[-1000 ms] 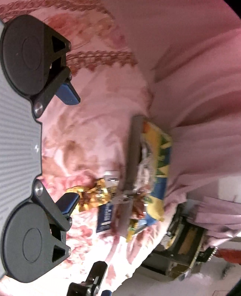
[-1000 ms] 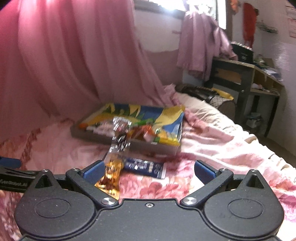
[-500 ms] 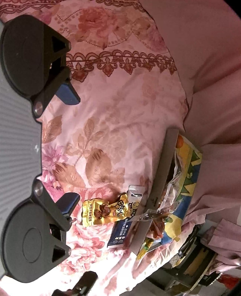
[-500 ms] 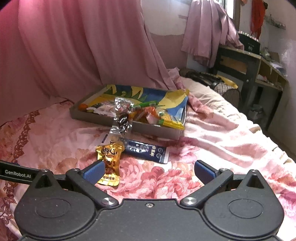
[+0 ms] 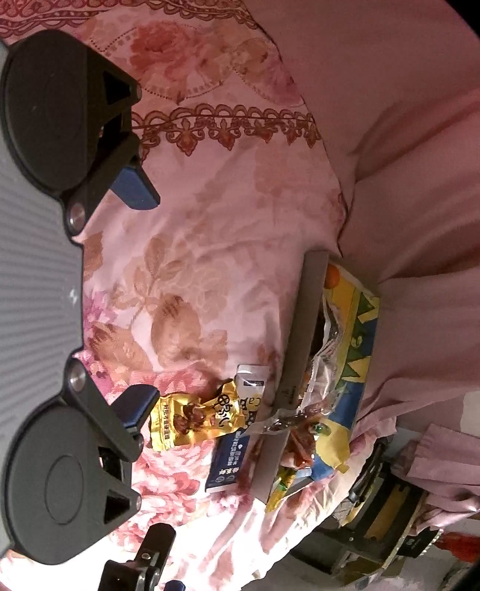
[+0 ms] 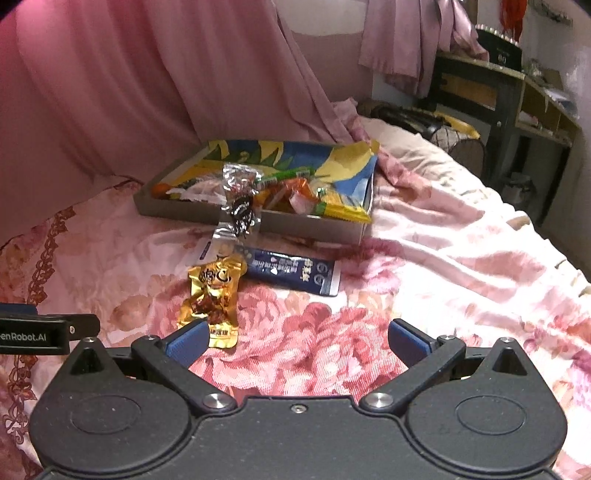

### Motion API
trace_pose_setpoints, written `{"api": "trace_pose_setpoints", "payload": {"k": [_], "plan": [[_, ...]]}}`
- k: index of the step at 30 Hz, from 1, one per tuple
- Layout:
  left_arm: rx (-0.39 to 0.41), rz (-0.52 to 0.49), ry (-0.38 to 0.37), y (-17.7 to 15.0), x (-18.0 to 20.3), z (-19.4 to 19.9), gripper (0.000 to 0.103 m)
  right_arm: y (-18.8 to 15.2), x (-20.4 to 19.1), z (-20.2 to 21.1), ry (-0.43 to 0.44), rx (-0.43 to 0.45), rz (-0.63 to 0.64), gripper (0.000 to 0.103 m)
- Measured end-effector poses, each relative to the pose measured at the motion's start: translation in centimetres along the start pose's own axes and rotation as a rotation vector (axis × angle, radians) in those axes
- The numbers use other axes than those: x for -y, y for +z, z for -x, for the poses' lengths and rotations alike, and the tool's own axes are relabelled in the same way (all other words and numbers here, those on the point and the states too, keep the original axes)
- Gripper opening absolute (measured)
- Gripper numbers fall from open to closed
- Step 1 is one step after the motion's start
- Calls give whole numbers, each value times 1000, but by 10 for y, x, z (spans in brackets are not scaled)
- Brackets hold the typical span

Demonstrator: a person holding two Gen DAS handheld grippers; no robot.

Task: Organize snacks
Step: 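Move both tools back over the gold pouch and blue stick packet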

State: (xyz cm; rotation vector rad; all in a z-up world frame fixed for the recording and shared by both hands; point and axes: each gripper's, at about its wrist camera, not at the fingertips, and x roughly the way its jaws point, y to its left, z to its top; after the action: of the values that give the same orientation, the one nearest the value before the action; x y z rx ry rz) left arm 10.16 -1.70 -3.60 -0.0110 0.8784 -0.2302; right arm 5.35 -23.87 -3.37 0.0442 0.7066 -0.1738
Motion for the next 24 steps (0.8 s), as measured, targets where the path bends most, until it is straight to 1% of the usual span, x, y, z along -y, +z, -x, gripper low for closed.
{"api": "trace_pose_setpoints", "payload": {"k": [4, 7, 11, 14, 18, 21, 24], "plan": [[5, -27, 13, 0, 4, -3, 103, 2, 1, -6, 6, -30, 7, 102], [62, -58, 42, 1, 10, -6, 103, 7, 1, -7, 12, -32, 46, 102], [125, -112, 59, 5, 19, -15, 103, 22, 8, -8, -10, 6, 75, 102], [142, -126, 37, 6, 23, -21, 103, 31, 15, -16, -14, -4, 121, 102], [144, -125, -19, 6, 31, -26, 103, 37, 25, -28, -27, -11, 192, 102], [148, -147, -54, 6, 39, -30, 103, 39, 32, -37, -35, -18, 205, 102], [161, -172, -64, 5, 49, -34, 103, 42, 36, -46, -23, -29, 220, 102]]}}
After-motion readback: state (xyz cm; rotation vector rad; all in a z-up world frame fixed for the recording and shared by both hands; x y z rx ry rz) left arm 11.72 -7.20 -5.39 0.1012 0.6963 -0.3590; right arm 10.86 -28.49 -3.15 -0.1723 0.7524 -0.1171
